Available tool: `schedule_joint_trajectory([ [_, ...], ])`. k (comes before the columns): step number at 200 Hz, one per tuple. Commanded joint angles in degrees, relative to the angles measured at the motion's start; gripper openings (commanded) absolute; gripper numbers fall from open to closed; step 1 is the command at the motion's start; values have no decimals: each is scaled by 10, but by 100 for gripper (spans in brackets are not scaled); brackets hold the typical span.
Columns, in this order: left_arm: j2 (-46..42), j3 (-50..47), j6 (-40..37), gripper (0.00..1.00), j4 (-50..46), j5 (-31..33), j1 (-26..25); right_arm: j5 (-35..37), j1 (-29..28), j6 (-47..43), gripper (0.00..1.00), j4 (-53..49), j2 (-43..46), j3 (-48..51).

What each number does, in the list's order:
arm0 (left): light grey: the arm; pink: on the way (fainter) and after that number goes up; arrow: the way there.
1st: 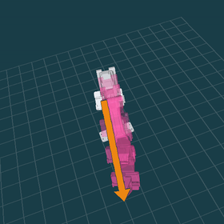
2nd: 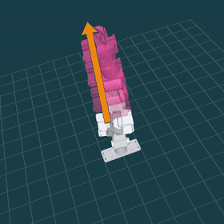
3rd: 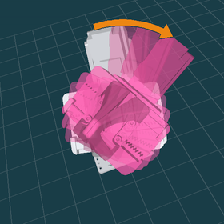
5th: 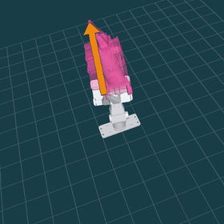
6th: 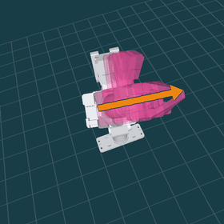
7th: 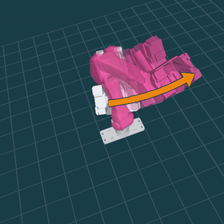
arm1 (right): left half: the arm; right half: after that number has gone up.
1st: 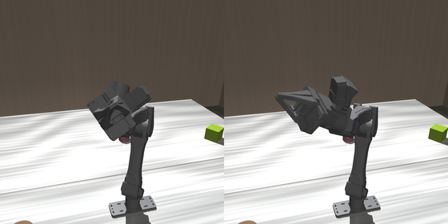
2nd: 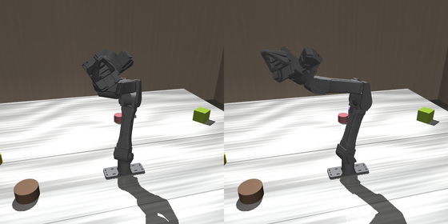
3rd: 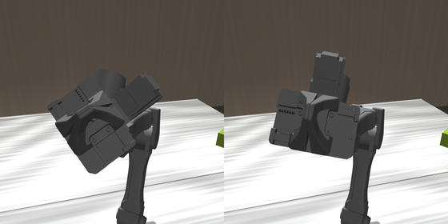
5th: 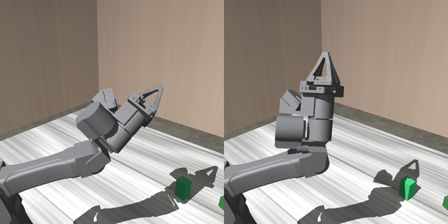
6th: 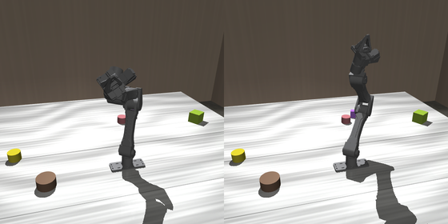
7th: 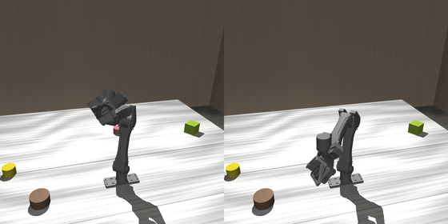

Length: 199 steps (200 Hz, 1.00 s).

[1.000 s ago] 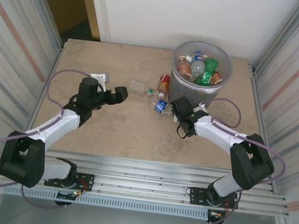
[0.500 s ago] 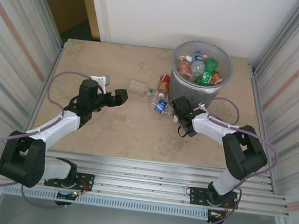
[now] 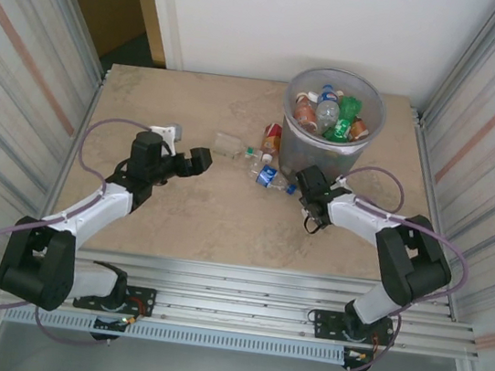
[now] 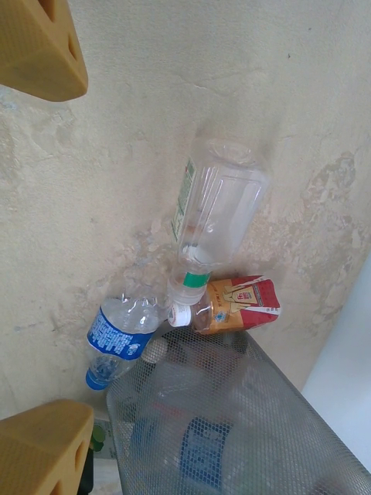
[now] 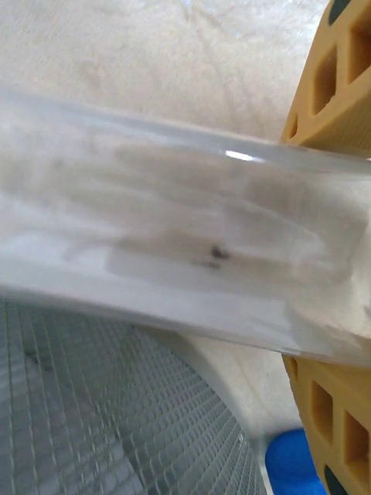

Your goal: Put the plastic bottles in the bin

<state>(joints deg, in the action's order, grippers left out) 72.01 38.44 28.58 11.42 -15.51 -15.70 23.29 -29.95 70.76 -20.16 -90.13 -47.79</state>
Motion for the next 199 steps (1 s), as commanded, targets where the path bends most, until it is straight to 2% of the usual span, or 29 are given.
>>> schedule_joint_trajectory([
  [1,-6,3,4,99,7,-9,4,-26,12,-58,51,-24,33,5],
  [33,-14,-4,4,99,6,-3,3,-55,41,-102,48,-53,48,1],
  [68,-21,-7,5,99,3,1,4,-85,78,-141,60,-53,52,-2],
  [84,-25,-7,4,99,3,-1,3,-90,90,-154,61,-51,44,-7],
  [184,-44,-15,7,99,-5,1,3,-117,142,-229,60,-16,-12,-54],
  [199,-45,-14,6,99,-7,2,4,-118,145,-238,55,-15,-19,-63],
])
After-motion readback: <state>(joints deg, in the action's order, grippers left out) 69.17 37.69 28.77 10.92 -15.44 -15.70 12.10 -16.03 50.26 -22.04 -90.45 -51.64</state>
